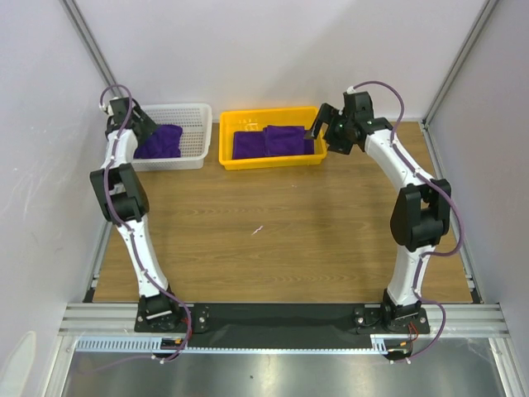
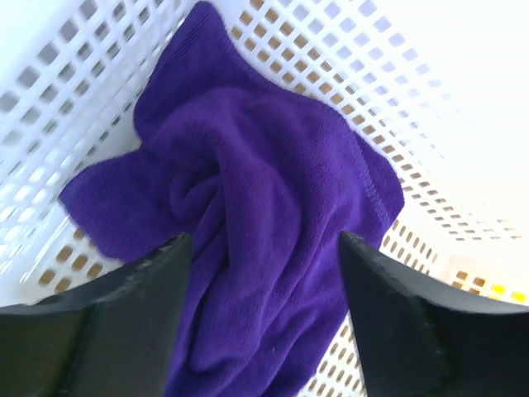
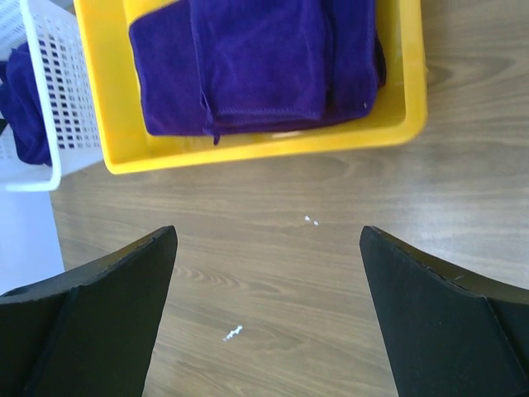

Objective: Fold and stack the towels
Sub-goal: Grab crumpled towel

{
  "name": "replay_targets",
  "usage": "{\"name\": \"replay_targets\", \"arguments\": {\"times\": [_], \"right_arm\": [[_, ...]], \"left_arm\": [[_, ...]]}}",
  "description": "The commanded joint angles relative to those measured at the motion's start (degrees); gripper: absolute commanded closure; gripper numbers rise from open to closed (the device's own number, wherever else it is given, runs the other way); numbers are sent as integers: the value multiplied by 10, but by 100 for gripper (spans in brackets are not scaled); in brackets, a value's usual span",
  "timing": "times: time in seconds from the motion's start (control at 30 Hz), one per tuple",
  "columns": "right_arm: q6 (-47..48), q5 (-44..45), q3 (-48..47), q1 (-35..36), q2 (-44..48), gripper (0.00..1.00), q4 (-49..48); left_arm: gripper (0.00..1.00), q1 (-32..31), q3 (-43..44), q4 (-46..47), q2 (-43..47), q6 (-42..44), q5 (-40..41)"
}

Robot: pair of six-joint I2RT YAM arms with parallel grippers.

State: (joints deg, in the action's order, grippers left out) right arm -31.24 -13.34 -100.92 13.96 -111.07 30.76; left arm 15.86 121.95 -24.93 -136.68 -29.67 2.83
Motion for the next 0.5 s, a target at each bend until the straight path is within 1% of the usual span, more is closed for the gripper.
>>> {"name": "replay_targets", "arguments": {"times": [0.0,0.03,0.07,0.17,0.2,0.3,0.37,0.4,0.43,0.47], "right_arm": [[-13,16,-62,0,-24,0,8],[-12,17,-70,0,-29,0,12],[-11,17,-77,0,-34,0,17],[-7,22,-111,0,-49,0,36],[-7,23,-119,0,-54,0,44],[-3,25,-142,0,-62,0,55],[1,27,-162,0,-65,0,62],[6,30,-168,0,-66,0,68],[8,30,-174,0,-65,0,70],[10,31,-180,0,-64,0,70]], "left_arm": [[26,5,30,61,-14,-10,-10],[29,4,30,71,-17,-11,-16],[30,4,31,79,-20,-14,-22],[45,5,44,95,-36,-17,-24],[47,5,57,95,-40,-17,-39],[53,7,87,78,-59,-20,-46],[70,7,101,67,-61,-19,-47],[94,7,101,67,-57,-17,-46],[100,7,99,67,-52,-18,-42],[100,7,93,68,-33,-19,-42]]}}
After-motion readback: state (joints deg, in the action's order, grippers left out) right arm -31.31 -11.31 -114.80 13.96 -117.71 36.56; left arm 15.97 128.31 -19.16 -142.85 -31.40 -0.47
